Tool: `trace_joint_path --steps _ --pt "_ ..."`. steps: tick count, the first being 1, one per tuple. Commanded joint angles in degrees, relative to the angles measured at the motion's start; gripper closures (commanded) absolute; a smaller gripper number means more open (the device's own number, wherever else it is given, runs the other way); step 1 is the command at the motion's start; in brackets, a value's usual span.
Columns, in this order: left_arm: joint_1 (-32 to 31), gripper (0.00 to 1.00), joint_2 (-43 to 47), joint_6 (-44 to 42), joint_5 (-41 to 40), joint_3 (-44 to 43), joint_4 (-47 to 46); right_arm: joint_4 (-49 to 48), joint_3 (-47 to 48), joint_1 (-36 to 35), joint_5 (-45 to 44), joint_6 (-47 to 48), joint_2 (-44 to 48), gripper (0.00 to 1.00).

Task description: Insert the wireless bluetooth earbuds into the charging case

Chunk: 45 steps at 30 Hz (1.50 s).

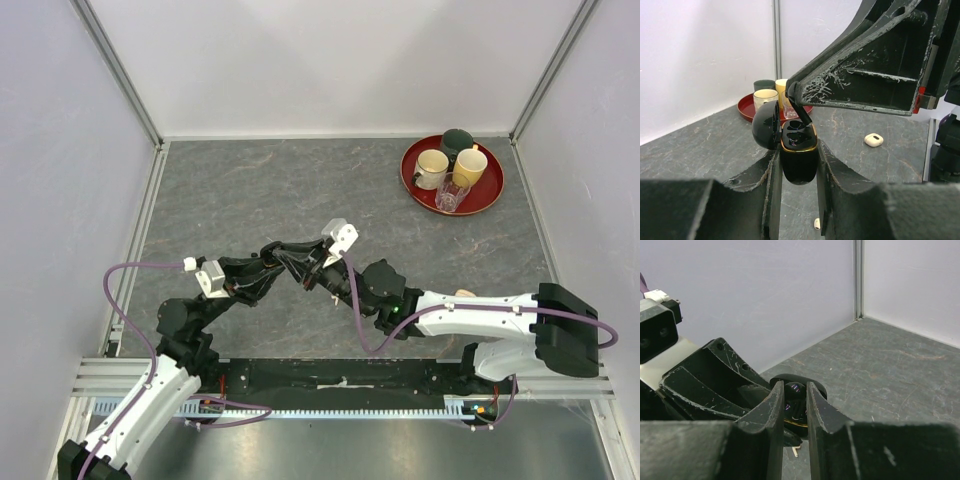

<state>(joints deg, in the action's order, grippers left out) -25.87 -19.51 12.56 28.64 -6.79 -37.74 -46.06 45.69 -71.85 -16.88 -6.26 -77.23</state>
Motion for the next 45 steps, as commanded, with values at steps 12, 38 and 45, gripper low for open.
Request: trace_joint_path --steps 12,38,45 --pt "-0.15 0.98 0.44 -1.04 -0.08 -0.16 -3.22 -2.36 1.68 -0.65 -3.77 5.03 -1.61 1.0" --pt "-0.15 0.98 3.33 -0.43 -2.8 1.34 -4.27 -2.45 -0.6 -1.36 0.71 11.45 -2.05 1.0" --pt "-0.15 0.98 3.6 0.1 -3.15 1.51 -4.45 -2.19 -1.75 -1.71 1.24 13.03 -1.61 1.0"
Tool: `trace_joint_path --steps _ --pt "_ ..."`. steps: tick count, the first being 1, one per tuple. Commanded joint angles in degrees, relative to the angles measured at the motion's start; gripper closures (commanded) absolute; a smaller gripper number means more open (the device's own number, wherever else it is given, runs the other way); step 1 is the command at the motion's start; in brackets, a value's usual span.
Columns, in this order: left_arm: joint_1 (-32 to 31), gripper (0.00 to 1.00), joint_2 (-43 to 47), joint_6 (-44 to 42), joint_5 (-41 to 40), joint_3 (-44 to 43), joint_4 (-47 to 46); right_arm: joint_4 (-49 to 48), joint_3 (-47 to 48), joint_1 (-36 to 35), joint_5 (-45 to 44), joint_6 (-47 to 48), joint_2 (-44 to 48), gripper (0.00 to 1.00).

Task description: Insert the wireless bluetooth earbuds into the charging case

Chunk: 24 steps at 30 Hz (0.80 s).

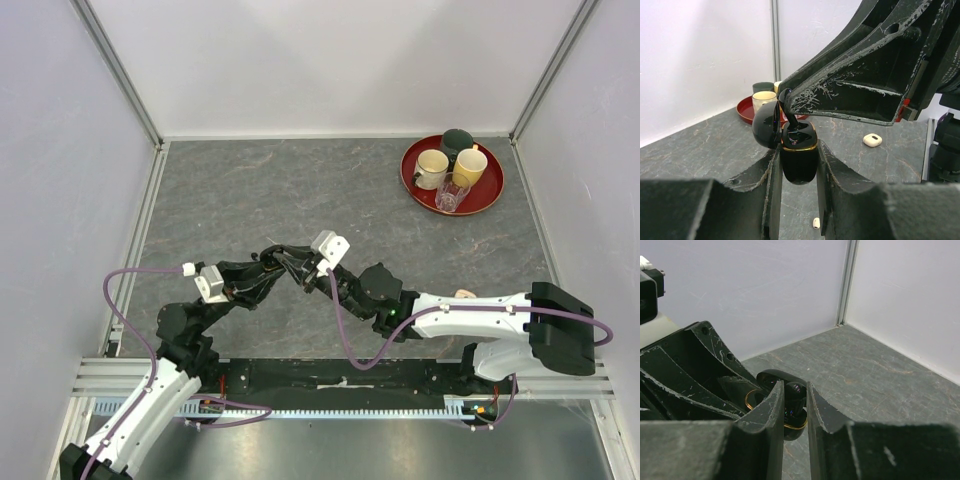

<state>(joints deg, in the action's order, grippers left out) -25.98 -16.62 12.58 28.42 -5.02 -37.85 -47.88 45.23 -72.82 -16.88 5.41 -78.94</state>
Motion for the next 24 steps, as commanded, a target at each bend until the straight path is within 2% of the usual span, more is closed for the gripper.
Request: trace_joint_path --steps 1,10,24 --pt "-0.04 0.98 0.63 0.08 -2.94 -0.26 -4.43 -0.2 -1.37 -0.84 1.68 1.79 0.19 1.0" --pt "-0.04 0.98 1.42 0.17 -3.99 0.09 -4.34 -0.81 -2.87 -1.27 1.86 3.99 0.54 1.0" --pt "-0.04 0.98 1.77 0.34 -5.22 0.27 -4.34 -8.02 -4.63 -1.71 3.26 5.31 -1.04 0.99"
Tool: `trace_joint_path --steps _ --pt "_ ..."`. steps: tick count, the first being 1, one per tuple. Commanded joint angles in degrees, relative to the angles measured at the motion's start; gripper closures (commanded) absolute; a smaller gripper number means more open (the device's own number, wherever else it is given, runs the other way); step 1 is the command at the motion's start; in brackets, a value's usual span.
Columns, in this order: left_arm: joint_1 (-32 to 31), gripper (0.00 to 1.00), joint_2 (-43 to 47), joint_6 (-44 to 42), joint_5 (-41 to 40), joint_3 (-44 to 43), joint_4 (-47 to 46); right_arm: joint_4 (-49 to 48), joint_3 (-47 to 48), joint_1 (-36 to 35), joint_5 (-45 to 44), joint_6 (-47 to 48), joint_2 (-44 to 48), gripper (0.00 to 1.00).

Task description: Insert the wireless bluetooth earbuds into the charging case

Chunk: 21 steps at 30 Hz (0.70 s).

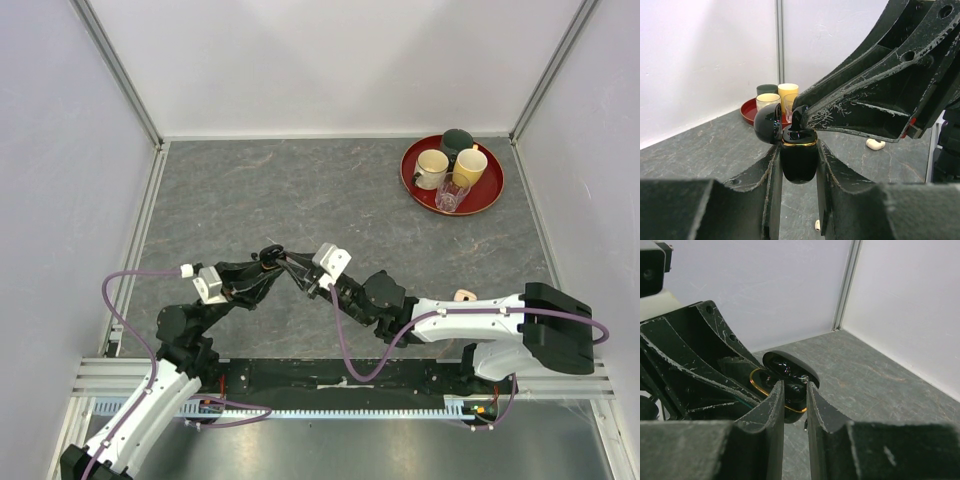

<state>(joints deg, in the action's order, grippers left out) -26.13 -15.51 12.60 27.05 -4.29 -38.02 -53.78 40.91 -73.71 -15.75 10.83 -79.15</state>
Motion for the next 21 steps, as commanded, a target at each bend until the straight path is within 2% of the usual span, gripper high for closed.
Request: trace_joint_path --steps 1,8,15,21 --pt "0.11 0.98 0.74 0.23 -3.76 -0.36 -4.6 -2.29 -0.21 -0.73 2.21 -0.8 -1.17 0.99" --pt "0.2 0.98 0.65 -0.21 -2.35 0.43 -6.45 -3.44 0.4 -0.73 0.46 -3.1 -1.44 0.98" --pt "0.11 0.98 -0.49 -0.21 0.02 0.78 -8.73 5.16 4.97 -0.82 1.95 -4.32 -1.61 0.9" --pt "0.11 0.98 -0.4 -0.47 0.55 0.78 -9.0 7.2 5.94 -0.82 2.48 -6.52 -2.06 0.84"
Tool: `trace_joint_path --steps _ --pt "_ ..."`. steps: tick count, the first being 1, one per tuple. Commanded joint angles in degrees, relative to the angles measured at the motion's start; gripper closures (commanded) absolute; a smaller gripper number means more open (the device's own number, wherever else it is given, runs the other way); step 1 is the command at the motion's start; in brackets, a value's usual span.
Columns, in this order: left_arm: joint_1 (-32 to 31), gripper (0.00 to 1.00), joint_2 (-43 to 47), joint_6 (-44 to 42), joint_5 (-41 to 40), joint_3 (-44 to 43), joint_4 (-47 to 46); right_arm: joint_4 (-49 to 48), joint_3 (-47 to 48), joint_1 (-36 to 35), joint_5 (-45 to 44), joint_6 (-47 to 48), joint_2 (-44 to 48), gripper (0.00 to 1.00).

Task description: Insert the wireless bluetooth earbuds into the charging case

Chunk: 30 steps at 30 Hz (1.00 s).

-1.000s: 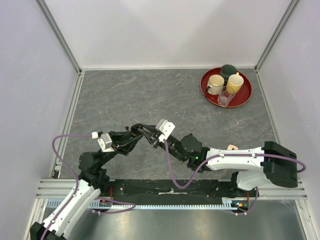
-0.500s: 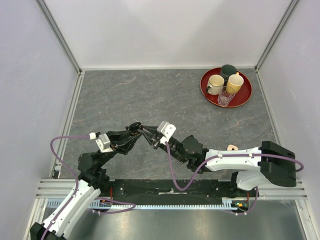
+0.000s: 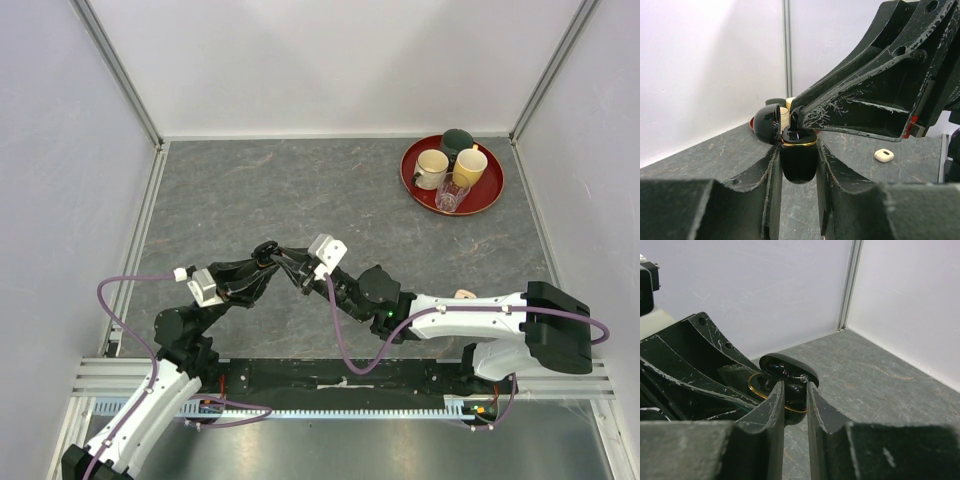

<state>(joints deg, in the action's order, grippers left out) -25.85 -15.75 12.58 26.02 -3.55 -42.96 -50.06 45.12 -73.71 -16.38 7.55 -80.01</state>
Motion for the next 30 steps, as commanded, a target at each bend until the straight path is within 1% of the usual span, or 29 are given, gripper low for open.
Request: trace_joint_path --steps 1,2,3,4,6,15,16,18,19,21,22,24,30 --pt "-0.17 0.98 -0.16 -0.54 1.49 0.04 -4.06 3.57 1.64 -0.82 3.2 -3.33 -1.12 0.82" --pt "-0.17 0.98 -0.16 -0.54 1.32 0.04 -4.06 3.66 1.55 -0.82 3.29 -3.51 -0.77 0.78" --pt "-0.17 0.98 -0.33 -0.54 1.23 0.04 -4.06 3.92 1.55 -0.82 3.2 -3.6 -0.76 0.76" --pt "-0.17 0.98 -0.25 -0.54 1.14 0.04 -4.06 4.09 1.55 -0.73 3.29 -3.68 -0.59 0.72" --pt "-0.08 0.98 -0.34 -0.63 1.14 0.04 -3.97 4.53 1.63 -0.82 3.2 -3.86 -0.32 0.68" --pt "-0.08 0.98 0.28 -0.54 0.7 0.04 -3.45 4.89 2.07 -0.82 2.67 -5.0 -0.06 0.62" --pt "-0.17 0.98 0.28 -0.54 0.61 0.04 -3.27 4.89 2.16 -0.82 2.58 -5.26 0.03 0.57" --pt "-0.17 0.98 0.45 -0.54 0.52 0.04 -3.18 5.41 2.42 -0.82 2.67 -5.62 0.2 0.52" --pt "-0.17 0.98 0.54 -0.54 0.52 0.04 -3.18 5.41 2.51 -0.73 2.67 -6.23 0.38 0.48" --pt "-0.17 0.98 0.63 -0.63 0.43 0.04 -3.09 5.68 2.69 -0.73 2.58 -6.84 0.82 0.44" --pt "-0.17 0.98 0.54 -0.63 0.43 0.04 -3.09 5.77 2.78 -0.73 2.41 -7.2 1.08 0.38" --pt "-0.17 0.98 0.63 -0.54 0.43 0.04 -3.09 5.85 3.04 -0.82 1.79 -7.38 1.52 0.34" --pt "-0.17 0.98 0.63 -0.45 0.52 0.04 -3.01 5.85 4.09 -0.73 -2.33 -11.49 3.19 0.15"
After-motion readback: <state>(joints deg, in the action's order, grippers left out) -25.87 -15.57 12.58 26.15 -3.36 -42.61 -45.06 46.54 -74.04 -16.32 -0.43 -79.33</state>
